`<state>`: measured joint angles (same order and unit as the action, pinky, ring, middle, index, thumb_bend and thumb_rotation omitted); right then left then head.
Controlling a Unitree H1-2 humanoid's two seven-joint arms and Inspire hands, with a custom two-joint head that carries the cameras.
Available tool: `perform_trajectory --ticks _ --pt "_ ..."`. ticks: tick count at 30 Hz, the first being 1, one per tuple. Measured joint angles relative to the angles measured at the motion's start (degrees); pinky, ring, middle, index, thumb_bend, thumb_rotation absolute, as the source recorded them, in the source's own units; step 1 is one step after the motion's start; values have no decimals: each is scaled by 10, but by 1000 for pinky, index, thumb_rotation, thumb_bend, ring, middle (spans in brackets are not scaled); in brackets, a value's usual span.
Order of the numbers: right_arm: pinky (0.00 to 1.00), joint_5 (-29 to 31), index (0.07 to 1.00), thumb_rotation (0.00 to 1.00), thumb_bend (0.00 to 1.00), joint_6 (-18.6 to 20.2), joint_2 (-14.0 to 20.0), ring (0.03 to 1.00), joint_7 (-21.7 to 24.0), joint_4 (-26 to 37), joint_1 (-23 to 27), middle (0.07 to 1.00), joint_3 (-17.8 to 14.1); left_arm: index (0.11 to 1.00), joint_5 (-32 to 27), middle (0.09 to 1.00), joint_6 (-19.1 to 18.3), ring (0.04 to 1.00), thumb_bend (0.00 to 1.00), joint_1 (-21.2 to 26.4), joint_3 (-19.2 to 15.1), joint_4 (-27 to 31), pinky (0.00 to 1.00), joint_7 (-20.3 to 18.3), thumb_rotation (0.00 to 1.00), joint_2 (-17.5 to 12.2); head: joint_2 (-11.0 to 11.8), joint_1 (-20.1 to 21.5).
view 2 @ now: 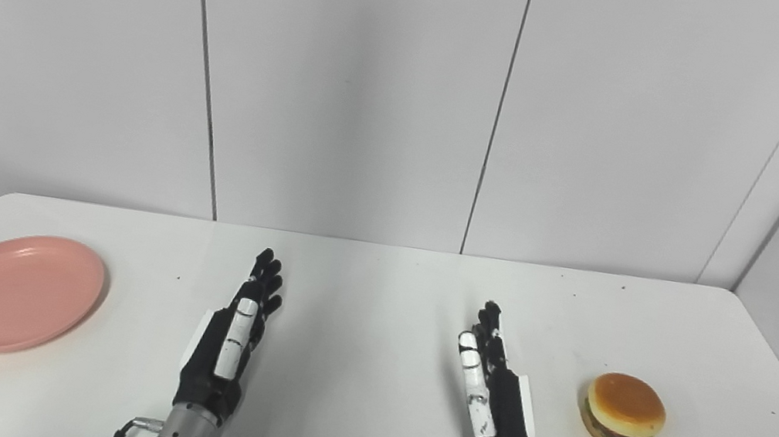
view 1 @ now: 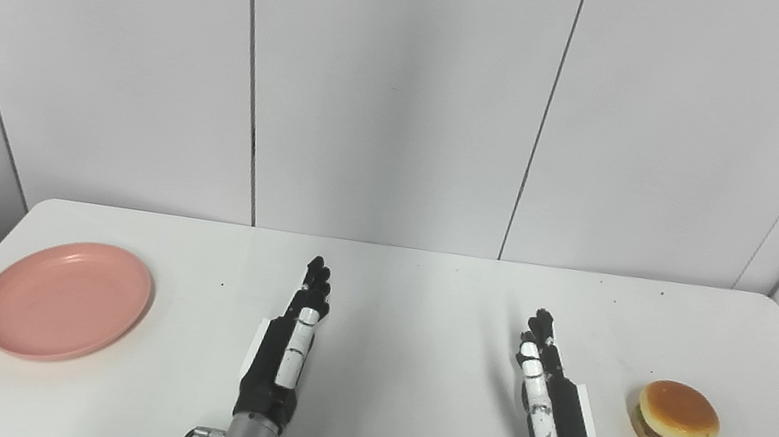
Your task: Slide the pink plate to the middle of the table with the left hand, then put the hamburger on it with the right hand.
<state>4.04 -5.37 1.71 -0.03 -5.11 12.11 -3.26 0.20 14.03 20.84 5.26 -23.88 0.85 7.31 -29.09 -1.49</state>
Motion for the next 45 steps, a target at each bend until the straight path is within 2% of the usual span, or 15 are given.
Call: perform_trajectory --ticks 8,11,13,20,24,25,26,31,33,35,36,38,39,43,45 --pt "1000 2 1000 842 647 5 0 1000 0 3 0 1000 0 1000 -25 1000 -35 1000 732 -7 -9 13 1000 -14 1000 6 -1 1" --pt "1000 1 1000 845 654 5 0 1000 0 3 0 1000 0 1000 -25 1000 -44 1000 769 -7 -10 15 826 -16 1000 6 -2 1" --pt "1000 1 1000 844 662 5 0 1000 0 3 0 1000 0 1000 -23 1000 -58 1000 762 -10 -9 21 813 -16 1000 6 -2 1" --pt "1000 1 1000 853 657 5 1 1000 0 2 0 1000 -1 1000 -24 1000 -78 1000 773 -15 -9 30 784 -20 1000 6 -1 2" --pt "1000 2 1000 844 666 5 1 1000 0 2 0 1000 -1 1000 -22 1000 -77 1000 768 -15 -8 29 919 -20 1000 5 -1 2" --pt "1000 4 1000 843 673 5 2 1000 1 2 0 1000 -1 1000 -22 1000 -76 1000 769 -15 -8 28 915 -20 1000 5 -1 1" --pt "1000 6 1000 844 678 5 3 1000 2 1 0 1000 -1 1000 -22 1000 -75 1000 780 -14 -8 28 818 -20 1000 5 0 1" --pt "1000 6 1000 839 670 5 4 1000 2 1 0 1000 -1 1000 -23 1000 -75 1000 754 -14 -9 27 822 -20 1000 5 0 1" --pt "1000 6 1000 841 665 5 4 1000 2 -1 0 1000 -1 1000 -25 1000 -73 1000 756 -14 -12 27 749 -21 1000 6 1 -2" --pt "1000 5 1000 849 657 5 4 1000 2 -4 0 1000 0 1000 -24 1000 -61 1000 730 -14 -15 23 906 -21 1000 8 6 -22" --pt "1000 5 1000 849 656 5 5 1000 2 -5 0 1000 -1 1000 -19 1000 -50 1000 744 -14 -12 21 916 -18 1000 8 6 -22" --pt "1000 6 1000 842 666 5 7 1000 3 -8 0 1000 -1 1000 13 1000 -28 1000 706 -13 -3 15 886 0 1000 9 11 -43" --pt "1000 8 1000 842 657 5 7 1000 4 -8 0 1000 -1 1000 27 993 -23 970 687 -12 1 14 794 9 1000 8 14 -56" --pt "1000 30 1000 840 651 -4 10 1000 16 -31 12 1000 -5 1000 113 982 27 965 677 -10 23 9 908 65 1000 0 24 -89" --pt "1000 35 1000 854 621 -11 14 1000 20 -43 21 1000 -8 1000 82 998 33 995 704 -8 13 13 985 56 1000 0 28 -109"
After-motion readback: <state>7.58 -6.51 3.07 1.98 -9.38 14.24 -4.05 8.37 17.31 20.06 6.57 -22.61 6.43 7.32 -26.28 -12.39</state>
